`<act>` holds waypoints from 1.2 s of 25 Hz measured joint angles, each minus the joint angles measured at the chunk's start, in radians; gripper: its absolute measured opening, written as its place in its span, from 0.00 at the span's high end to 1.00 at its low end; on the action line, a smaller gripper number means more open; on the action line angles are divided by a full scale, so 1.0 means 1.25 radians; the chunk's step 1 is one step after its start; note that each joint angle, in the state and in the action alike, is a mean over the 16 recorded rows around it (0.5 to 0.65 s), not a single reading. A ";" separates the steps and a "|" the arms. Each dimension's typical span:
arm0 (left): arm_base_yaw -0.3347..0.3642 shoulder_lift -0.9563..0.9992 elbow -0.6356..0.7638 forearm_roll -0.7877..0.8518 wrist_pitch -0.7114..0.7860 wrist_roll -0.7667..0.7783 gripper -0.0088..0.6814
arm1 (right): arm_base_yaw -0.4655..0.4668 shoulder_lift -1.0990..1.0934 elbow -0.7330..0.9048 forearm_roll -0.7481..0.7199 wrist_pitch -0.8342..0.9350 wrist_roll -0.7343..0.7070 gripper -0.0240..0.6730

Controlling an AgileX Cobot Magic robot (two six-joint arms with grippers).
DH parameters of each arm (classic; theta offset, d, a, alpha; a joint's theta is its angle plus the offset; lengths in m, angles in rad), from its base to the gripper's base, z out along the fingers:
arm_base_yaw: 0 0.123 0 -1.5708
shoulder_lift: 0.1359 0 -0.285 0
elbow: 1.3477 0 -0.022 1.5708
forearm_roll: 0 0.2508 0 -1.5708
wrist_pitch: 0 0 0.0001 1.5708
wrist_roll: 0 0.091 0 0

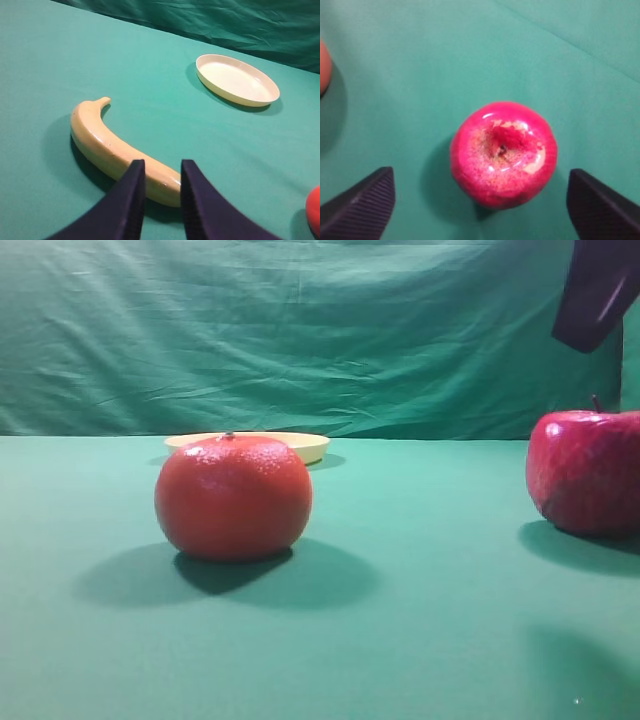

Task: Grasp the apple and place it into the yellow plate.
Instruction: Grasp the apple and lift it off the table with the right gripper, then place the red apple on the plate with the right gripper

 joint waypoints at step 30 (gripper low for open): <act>0.000 0.000 0.000 0.000 0.000 0.000 0.76 | 0.125 0.356 -0.626 0.111 -0.194 -0.082 0.19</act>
